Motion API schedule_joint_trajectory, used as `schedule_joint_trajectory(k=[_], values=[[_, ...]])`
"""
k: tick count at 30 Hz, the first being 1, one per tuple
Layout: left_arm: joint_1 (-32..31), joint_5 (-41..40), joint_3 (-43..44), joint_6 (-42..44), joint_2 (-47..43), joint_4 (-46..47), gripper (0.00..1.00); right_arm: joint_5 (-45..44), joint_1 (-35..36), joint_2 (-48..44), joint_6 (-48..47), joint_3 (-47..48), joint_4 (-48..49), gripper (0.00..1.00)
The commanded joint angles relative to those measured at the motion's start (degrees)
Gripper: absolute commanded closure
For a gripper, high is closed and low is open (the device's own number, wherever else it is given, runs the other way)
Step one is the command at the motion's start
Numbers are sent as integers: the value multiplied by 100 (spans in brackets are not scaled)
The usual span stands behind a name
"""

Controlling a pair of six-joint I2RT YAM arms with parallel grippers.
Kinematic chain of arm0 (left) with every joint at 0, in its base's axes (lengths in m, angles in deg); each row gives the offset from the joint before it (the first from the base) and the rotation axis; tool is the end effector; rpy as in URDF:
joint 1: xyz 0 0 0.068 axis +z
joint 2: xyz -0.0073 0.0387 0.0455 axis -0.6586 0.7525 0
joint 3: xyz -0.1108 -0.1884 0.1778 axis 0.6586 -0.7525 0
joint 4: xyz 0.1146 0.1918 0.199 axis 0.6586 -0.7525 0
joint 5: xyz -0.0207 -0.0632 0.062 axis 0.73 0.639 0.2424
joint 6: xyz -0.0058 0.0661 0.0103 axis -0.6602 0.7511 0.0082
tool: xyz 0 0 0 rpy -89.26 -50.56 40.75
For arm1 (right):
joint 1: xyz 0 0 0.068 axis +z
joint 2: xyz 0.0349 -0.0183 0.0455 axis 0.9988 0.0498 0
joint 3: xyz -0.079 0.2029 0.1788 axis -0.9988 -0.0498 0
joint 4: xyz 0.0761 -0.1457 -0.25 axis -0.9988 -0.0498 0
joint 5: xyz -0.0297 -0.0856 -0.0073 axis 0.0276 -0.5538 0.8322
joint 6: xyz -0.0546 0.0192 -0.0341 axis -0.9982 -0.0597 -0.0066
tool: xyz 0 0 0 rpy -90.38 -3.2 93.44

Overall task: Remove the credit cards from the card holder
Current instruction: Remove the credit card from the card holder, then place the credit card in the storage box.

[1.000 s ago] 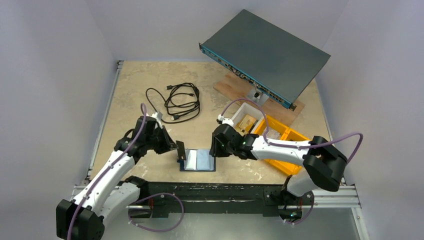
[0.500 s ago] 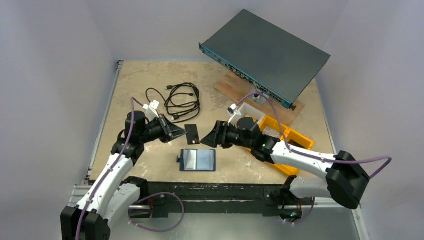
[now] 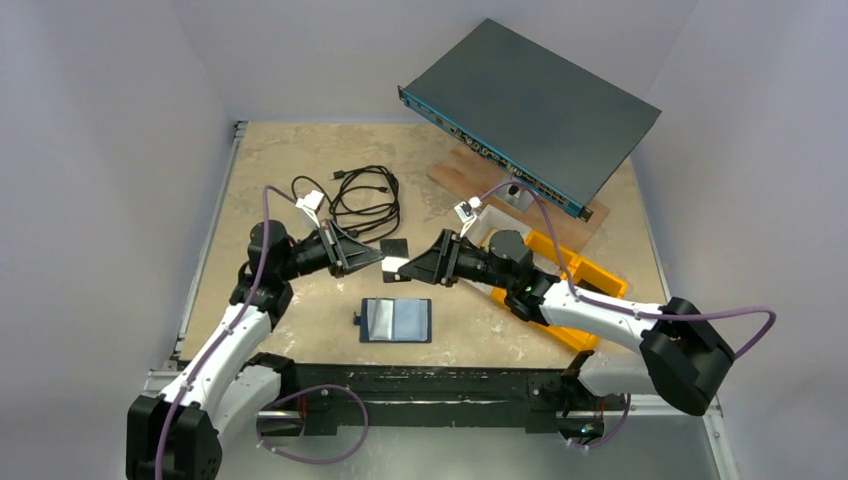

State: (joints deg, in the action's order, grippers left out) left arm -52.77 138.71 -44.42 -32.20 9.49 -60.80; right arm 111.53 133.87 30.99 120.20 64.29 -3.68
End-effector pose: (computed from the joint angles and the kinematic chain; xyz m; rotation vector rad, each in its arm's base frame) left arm 0.2248 -0.0874 0.2483 -0.2784 2.0334 -1.6972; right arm 0.2048 0.2471 0.2374 -0.1156 1.9512 1.6671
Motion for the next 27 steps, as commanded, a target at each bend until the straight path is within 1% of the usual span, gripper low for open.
schedule_joint_trajectory(k=[1, 3, 7, 9, 12, 13, 14, 16, 18, 21, 23, 25, 27], values=[[41, 346, -57, -122, 88, 536, 100, 271, -40, 59, 265, -28, 649, 51], [35, 412, -68, -101, 127, 546, 100, 280, -39, 89, 279, -19, 654, 54], [-71, 498, -76, -26, 194, 538, 100, 282, -40, 105, 285, -3, 597, 66], [-158, 472, -70, 43, 228, 482, 100, 290, -40, 131, 272, 11, 511, 75], [-228, 471, -68, 102, 314, 478, 100, 291, -38, 129, 271, -6, 409, 90], [-245, 476, -57, 128, 335, 478, 100, 281, -35, 120, 272, -18, 378, 96], [-263, 486, -47, 164, 349, 462, 100, 263, -37, 102, 259, -32, 328, 100], [-290, 503, 13, 291, 384, 314, 100, 210, -39, 27, 226, -57, 186, 100], [-293, 470, 56, 441, 370, 123, 82, 126, -40, -91, 104, -48, -100, 100], [-316, 277, 183, 813, 337, -465, 58, -188, -35, -392, -289, 135, -1407, 100], [-356, 164, 254, 1042, 343, -789, 49, -643, -34, -685, -615, 373, -2626, 100], [-392, 5, 386, 1416, 367, -1442, 39, -1250, -39, -1037, -814, 633, -3849, 100], [-466, -228, 524, 1725, 349, -1992, 34, -1909, -40, -1433, -979, 928, -4972, 100]])
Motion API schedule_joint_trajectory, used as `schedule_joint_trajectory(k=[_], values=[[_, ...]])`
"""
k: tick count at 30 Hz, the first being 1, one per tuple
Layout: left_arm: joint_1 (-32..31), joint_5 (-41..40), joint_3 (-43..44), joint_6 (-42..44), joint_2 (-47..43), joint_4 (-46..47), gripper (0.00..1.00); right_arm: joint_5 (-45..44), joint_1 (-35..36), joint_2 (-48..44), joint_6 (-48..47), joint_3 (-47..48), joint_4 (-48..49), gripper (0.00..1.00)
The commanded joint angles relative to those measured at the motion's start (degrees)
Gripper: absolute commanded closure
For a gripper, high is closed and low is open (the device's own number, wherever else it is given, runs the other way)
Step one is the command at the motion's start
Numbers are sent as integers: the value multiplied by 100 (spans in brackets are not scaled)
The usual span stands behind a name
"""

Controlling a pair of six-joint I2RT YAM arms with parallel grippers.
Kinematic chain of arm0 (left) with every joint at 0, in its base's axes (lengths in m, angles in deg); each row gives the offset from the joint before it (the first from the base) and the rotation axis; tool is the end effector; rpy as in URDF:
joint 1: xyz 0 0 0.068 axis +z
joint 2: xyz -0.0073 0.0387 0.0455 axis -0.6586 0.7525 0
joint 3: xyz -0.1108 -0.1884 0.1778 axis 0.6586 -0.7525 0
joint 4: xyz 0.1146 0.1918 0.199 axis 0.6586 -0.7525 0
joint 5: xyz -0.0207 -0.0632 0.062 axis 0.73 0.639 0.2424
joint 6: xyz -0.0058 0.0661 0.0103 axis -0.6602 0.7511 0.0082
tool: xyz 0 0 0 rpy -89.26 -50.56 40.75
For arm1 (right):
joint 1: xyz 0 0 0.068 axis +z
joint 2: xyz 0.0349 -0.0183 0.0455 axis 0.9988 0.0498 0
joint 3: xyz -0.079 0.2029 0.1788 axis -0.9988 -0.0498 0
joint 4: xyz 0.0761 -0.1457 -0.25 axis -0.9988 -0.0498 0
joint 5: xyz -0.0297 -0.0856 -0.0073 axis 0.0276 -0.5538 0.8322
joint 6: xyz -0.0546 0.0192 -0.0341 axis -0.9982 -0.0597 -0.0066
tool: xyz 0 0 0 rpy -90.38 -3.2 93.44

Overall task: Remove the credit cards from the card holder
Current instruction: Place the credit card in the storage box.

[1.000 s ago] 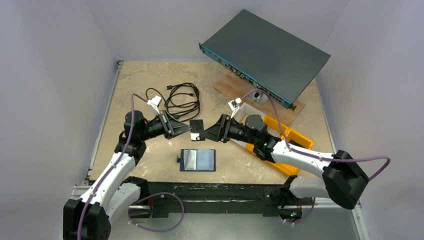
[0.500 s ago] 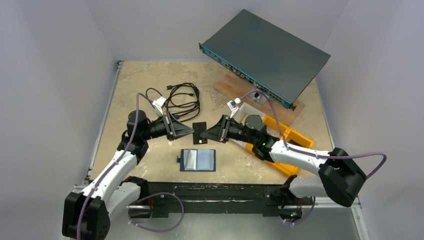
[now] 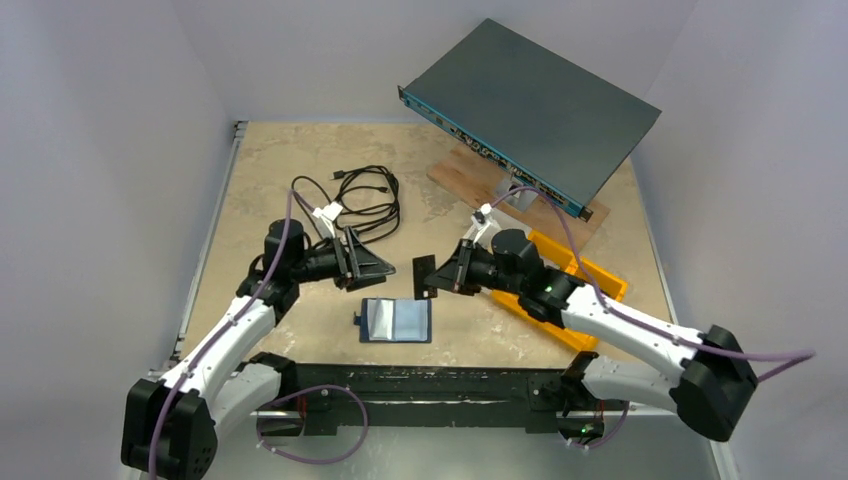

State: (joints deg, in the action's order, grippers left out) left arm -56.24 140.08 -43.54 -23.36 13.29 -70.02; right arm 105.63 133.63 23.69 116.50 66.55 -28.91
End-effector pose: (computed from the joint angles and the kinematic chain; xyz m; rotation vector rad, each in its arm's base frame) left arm 0.2224 -0.1026 0.2233 -0.1946 2.2214 -1.6573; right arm 0.1958 0.2281 0.2362 -0.0199 2.2017 1.4050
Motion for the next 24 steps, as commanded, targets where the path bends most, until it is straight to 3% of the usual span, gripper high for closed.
schedule_joint_trajectory(k=[1, 9, 17, 24], values=[[-165, -493, 506, 983, -40, -1284, 32, -1620, -9, -827, -638, 850, -2952, 100], [-538, -1144, 893, 1661, 157, -2275, 15, -3534, -12, -1085, -68, 1743, -6002, 100], [-638, -1145, 1210, 1940, 327, -2575, 11, -5017, -24, -26, 1450, 2267, -8370, 100], [-647, -1170, 1435, 2092, 310, -2781, 9, -5468, -390, 604, 1759, 2190, -8648, 100]])
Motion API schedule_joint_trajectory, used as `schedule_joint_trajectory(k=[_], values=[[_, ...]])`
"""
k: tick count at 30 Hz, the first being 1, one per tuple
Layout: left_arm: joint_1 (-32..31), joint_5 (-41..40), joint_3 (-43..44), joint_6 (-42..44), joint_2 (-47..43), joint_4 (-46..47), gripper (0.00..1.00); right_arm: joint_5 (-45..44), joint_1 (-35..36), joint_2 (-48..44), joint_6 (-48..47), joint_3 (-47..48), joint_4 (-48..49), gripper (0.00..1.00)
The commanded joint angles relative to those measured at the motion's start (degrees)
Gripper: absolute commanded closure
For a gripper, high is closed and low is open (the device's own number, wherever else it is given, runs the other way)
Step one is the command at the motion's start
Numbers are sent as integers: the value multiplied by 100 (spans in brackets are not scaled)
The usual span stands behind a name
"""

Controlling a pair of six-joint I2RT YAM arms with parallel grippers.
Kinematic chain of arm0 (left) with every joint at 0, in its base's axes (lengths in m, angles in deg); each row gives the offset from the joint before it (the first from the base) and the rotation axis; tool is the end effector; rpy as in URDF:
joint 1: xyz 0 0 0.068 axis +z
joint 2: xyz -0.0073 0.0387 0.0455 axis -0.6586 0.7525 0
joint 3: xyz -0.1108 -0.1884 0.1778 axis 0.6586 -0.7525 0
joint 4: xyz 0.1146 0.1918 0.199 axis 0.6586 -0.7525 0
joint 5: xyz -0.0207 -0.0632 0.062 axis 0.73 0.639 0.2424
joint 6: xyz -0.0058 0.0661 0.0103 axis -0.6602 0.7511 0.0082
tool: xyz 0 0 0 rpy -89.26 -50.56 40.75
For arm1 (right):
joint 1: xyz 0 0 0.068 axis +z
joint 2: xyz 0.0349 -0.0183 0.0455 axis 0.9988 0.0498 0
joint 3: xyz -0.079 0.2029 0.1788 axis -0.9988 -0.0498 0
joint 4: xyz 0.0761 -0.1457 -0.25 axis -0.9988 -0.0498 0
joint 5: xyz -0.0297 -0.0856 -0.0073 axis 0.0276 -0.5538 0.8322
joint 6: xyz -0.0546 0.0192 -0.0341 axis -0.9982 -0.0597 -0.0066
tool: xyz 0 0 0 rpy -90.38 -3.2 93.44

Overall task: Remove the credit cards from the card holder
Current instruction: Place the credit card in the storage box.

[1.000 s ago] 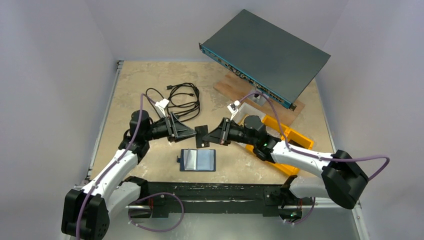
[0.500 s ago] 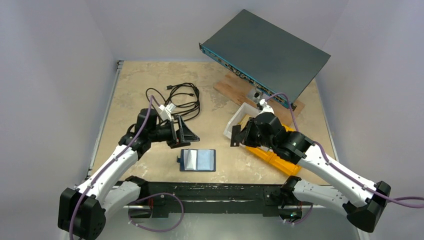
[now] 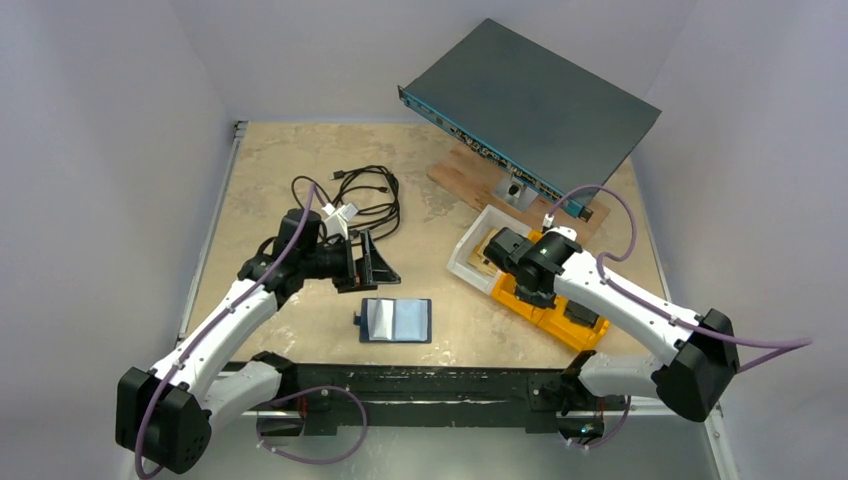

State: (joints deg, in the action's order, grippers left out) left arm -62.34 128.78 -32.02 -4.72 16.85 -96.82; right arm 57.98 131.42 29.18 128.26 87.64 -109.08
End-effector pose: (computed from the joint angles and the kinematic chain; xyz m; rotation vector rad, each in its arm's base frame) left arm 0.2199 -0.1214 0.2378 -0.0413 2.4707 -1.3119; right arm 0.1840 0.1405 0.2476 0.5900 2.5493 -0.2962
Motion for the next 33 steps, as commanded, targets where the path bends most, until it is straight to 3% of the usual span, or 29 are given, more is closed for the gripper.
schedule_joint_trajectory(k=[1, 13, 33], values=[[-38, -22, 284, 226, -49, -105, 9, -738, -280, 122, 581, 80, -648, 100], [-39, 55, 205, 224, 24, -59, 8, -1047, -1748, -243, 218, -31, -608, 100], [-38, 44, 231, 237, -1, -78, 8, -770, -2308, 606, 90, -187, -350, 100]])
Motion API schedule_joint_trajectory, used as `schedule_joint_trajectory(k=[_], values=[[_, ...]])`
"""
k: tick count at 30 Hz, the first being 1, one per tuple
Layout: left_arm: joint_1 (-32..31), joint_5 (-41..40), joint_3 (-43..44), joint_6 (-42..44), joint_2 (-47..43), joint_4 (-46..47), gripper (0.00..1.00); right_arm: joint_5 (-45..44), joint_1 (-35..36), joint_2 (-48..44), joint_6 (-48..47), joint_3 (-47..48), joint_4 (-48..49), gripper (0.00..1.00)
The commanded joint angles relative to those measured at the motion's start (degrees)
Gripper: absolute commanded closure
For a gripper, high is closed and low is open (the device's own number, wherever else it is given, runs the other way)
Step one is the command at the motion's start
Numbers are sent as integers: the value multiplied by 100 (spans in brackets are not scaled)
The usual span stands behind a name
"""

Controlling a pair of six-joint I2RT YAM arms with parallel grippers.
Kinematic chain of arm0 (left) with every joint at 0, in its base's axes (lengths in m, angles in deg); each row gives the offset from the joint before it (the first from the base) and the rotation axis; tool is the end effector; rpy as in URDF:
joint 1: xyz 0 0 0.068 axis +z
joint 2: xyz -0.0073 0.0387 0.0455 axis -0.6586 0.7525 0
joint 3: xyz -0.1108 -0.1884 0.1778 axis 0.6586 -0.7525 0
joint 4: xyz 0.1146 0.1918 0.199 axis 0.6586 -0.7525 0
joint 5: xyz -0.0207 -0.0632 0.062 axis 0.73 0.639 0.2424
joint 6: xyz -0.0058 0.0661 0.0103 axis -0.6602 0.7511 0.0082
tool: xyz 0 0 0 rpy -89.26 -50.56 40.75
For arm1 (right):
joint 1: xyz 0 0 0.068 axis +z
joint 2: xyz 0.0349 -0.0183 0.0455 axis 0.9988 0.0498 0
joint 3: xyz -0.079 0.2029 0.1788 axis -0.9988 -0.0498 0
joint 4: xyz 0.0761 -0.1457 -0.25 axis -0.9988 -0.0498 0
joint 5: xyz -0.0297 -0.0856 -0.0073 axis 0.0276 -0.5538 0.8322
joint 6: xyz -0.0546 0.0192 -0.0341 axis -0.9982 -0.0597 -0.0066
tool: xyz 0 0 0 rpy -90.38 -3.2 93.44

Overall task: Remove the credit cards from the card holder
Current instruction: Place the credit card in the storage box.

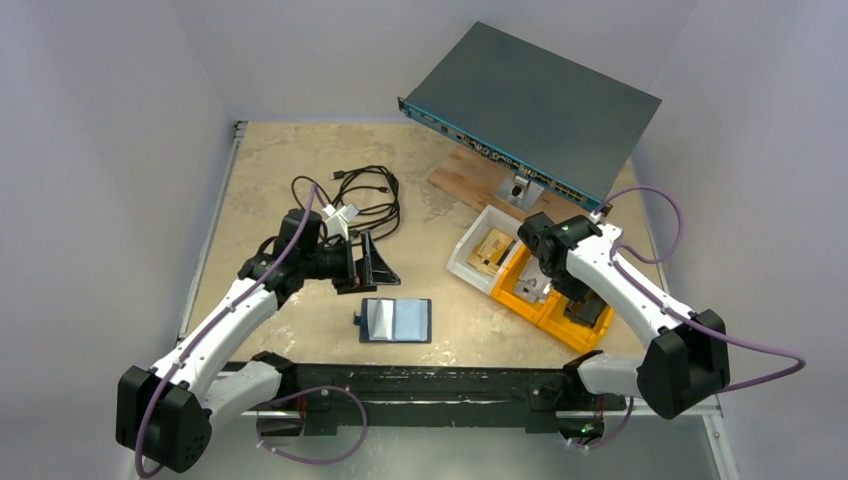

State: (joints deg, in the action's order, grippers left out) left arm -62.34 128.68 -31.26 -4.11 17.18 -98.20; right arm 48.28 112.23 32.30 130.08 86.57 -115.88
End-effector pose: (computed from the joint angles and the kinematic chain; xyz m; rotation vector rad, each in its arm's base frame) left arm 0.2202 -0.1214 0.2394 -0.0379 2.4843 -1.3026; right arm 0.2146 0.0616 0.2363 0.9535 2.3906 -0.7346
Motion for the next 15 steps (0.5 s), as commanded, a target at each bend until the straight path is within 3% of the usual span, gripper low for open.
schedule_joint_trajectory(k=[1, 4, 9, 15], values=[[-39, 57, 154, 179, -32, 60, 8, 205, -404, 333, -89, -89, 342, 100], [-39, 65, 157, 180, -46, 60, 8, 205, -428, 452, -76, -103, 344, 98], [-39, 74, 150, 188, -65, 61, 8, 182, -430, 570, -110, -15, 299, 69], [-39, 66, 137, 183, -60, 69, 8, 104, -429, 407, -242, 190, 125, 43]])
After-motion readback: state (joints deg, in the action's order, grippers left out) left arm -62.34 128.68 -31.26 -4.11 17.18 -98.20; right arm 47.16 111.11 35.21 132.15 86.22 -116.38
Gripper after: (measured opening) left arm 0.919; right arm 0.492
